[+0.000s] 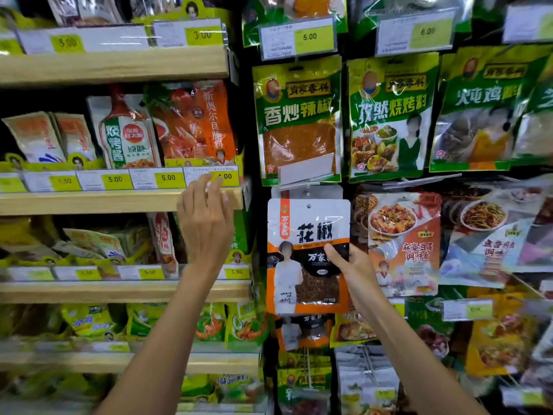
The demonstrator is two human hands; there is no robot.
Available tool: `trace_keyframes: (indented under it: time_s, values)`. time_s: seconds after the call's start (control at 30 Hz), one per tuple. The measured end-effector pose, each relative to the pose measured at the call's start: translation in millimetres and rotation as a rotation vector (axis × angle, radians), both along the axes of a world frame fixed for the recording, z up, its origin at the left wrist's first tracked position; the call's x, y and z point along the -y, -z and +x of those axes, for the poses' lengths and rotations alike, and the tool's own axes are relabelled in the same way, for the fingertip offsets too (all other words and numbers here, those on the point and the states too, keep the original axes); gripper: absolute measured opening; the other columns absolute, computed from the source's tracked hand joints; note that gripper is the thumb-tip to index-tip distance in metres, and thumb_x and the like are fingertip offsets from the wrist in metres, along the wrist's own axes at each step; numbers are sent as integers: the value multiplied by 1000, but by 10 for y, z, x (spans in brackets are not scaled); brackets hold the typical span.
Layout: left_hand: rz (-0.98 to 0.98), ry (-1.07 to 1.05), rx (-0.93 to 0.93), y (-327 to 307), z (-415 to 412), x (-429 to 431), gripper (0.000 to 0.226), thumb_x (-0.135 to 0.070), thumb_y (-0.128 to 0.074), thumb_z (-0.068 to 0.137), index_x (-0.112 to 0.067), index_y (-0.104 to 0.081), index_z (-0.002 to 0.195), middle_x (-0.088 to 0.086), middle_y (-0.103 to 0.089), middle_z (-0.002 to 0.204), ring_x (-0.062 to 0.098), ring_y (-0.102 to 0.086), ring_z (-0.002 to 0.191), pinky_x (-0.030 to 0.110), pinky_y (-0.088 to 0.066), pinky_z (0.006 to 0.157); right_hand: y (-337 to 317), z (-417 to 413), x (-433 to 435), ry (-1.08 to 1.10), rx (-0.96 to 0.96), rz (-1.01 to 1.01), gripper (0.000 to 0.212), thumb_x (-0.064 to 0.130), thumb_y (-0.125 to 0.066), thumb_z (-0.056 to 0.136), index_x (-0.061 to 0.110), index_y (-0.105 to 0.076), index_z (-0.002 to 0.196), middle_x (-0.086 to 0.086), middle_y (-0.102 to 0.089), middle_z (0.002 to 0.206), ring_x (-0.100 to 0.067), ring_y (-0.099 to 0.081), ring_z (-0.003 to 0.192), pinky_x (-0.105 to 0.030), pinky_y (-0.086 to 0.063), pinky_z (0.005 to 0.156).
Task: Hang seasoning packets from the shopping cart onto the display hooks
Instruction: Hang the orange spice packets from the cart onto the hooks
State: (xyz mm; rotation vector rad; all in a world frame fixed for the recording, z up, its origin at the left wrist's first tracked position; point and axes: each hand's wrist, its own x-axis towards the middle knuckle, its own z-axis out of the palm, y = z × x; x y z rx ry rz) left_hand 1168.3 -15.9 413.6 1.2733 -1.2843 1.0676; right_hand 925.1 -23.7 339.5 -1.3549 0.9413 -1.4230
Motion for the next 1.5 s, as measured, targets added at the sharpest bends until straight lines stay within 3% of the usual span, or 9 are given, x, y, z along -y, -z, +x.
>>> trace_keyframes:
  time_s: [0.43,0.57,0.73,0.9,1.07,1.17,1.27,1.37,1.5]
  values:
    - [-17,49,79,197,204,257,25,-15,-39,99,-4,-53,117,20,-56,119,31,-44,113,45,-36,102,-185,27,197,57,3,20,16,30,-64,89,23,-68,103,8,-72,103,-6,-67,97,-19,-50,75]
    - [-1,59,108,176,236,230,28,-16,-41,98,-3,-54,118,21,-57,119,31,-44,111,46,-36,100,-230,52,212,61,-1,33,25,29,-63,90,15,-67,110,1,-71,107,-12,-66,102,-28,-51,86]
    - [19,55,133,151,265,195,28,-16,-45,96,-3,-55,118,21,-57,118,31,-44,110,46,-38,99,-193,40,176,91,-24,36,17,26,-63,91,13,-69,99,-5,-72,102,-15,-67,97,-31,-53,86]
    - [21,54,130,137,254,178,27,-15,-46,95,-2,-57,116,21,-58,118,31,-44,110,46,-38,98,-221,79,296,126,-47,54,17,26,-63,91,12,-69,98,-4,-72,99,-12,-67,92,-22,-51,72]
    - [34,42,140,125,244,150,26,-14,-48,95,-1,-58,115,21,-59,117,30,-44,110,46,-39,98,-217,155,533,199,-121,75,20,26,-63,91,8,-67,98,-7,-70,98,-22,-64,97,-38,-50,88]
    - [55,35,148,121,256,143,27,-16,-46,96,-2,-57,116,20,-58,117,29,-44,111,46,-38,99,-210,211,639,283,-157,62,18,26,-65,90,8,-66,91,-13,-70,96,-26,-65,93,-47,-51,89]
    - [77,35,143,116,253,124,28,-17,-45,97,-2,-57,116,20,-58,118,29,-44,111,45,-38,100,-221,282,696,376,-183,39,19,26,-65,90,7,-64,87,-9,-68,87,-29,-65,92,-37,-50,79]
    - [105,41,136,98,229,87,27,-16,-47,96,-1,-58,115,20,-58,118,31,-47,111,46,-37,101,-236,329,733,431,-212,48,28,26,-64,91,-2,-65,94,-14,-68,93,-32,-64,94,-35,-47,79]
    - [119,63,107,74,194,26,28,-14,-49,95,0,-57,117,21,-57,121,35,-50,112,44,-34,103,-254,310,663,445,-333,103,47,30,-62,92,-2,-54,125,-19,-62,123,-33,-55,118,-39,-46,95]
